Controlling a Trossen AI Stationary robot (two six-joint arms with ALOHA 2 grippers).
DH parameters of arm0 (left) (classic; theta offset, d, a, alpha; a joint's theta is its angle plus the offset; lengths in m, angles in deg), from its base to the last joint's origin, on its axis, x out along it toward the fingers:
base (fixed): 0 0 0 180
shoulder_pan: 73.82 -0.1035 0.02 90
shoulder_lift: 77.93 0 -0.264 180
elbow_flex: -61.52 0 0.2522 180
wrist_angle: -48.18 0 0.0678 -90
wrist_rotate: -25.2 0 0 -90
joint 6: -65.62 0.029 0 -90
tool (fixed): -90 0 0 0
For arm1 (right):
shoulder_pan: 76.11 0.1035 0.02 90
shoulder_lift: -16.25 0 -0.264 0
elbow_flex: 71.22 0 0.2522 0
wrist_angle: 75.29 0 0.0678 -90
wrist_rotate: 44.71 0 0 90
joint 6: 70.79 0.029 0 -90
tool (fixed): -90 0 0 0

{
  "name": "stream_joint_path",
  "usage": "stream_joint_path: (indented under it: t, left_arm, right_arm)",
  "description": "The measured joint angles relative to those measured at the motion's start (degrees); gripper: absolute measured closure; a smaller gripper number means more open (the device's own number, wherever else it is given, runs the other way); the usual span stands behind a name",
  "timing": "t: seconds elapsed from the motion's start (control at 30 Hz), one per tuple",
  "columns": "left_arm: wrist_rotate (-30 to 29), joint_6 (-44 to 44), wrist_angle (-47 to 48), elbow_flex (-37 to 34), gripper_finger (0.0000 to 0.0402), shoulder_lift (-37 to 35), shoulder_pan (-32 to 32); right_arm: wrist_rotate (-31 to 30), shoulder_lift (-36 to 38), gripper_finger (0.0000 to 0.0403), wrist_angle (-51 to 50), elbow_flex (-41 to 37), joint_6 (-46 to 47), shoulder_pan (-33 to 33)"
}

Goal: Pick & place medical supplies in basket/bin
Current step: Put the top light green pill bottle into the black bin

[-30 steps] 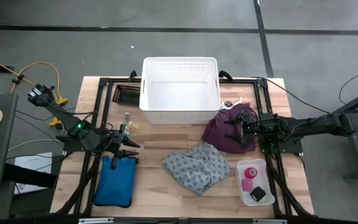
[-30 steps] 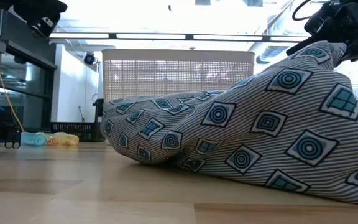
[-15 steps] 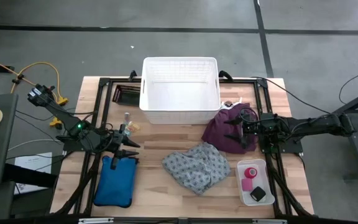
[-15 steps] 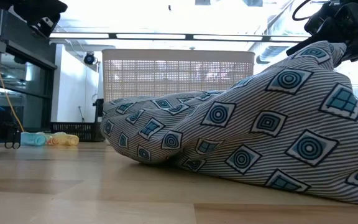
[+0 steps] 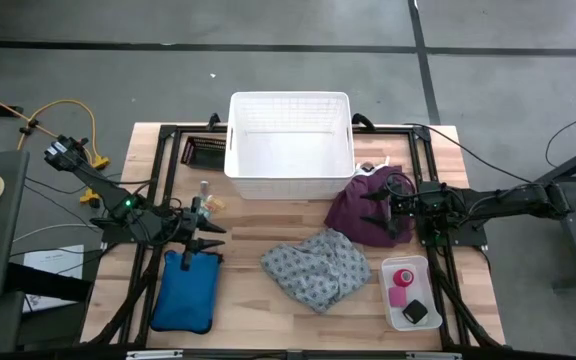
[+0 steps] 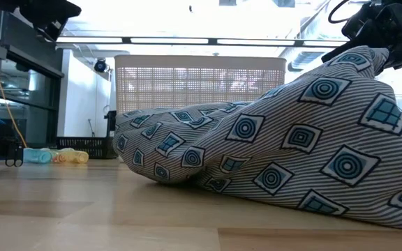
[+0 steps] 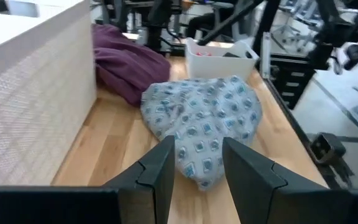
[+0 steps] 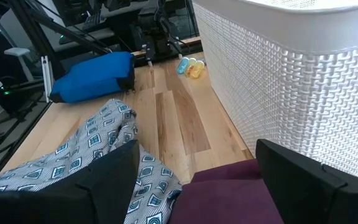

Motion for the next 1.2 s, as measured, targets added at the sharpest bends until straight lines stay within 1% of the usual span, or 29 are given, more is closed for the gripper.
stream_joint_path:
  t: [0.17, 0.27, 0.43, 0.6, 0.7, 0.87, 0.97, 1.07, 1.2]
  left_arm:
    - [-5.56, -2.7, 0.07, 0.07, 0.0273, -0.02, -0.07]
    - [-7.87, 0.01, 0.14, 0.91, 0.0273, -0.09, -1.01]
    - [-8.17, 3.23, 1.48, 3.53, 0.0273, -0.07, -3.21]
    - [-8.14, 3.21, 8.25, 8.28, 0.0273, -0.07, -5.0]
    - [-8.16, 2.55, 13.98, 11.9, 0.0273, 0.04, -5.84]
    - [-8.26, -4.37, 25.39, 16.4, 0.0273, 1.54, -7.45]
    - [-8.27, -9.13, 30.89, 17.36, 0.0273, 2.88, -8.82]
    - [-7.94, -15.85, 35.73, 17.44, 0.0273, 4.36, -10.29]
    - [-4.3, -25.63, 42.46, 17.44, 0.0273, 6.47, -12.32]
  right_arm:
    - [0.02, 0.0, 0.0094, -0.02, 0.0, -0.01, 0.0]
    - [0.01, -0.01, 0.0094, -0.02, 0.0, 0.0, 0.0]
    - [0.02, -0.02, 0.0094, -0.02, 0.0, 0.0, 0.0]
    - [0.01, 0.0, 0.0094, -0.02, 0.0, -0.01, 0.0]
    - [0.0, 0.0, 0.0094, -0.02, 0.0, 0.0, 0.0]
    - [0.02, -0.02, 0.0094, -0.02, 0.0, 0.0, 0.0]
    - [0.0, -0.02, 0.0094, -0.02, 0.0, 0.0, 0.0]
    - [0.02, 0.0, 0.0094, -0.02, 0.0, 0.0, 0.0]
    - [0.0, 0.0, 0.0094, -0.02, 0.0, -0.01, 0.0]
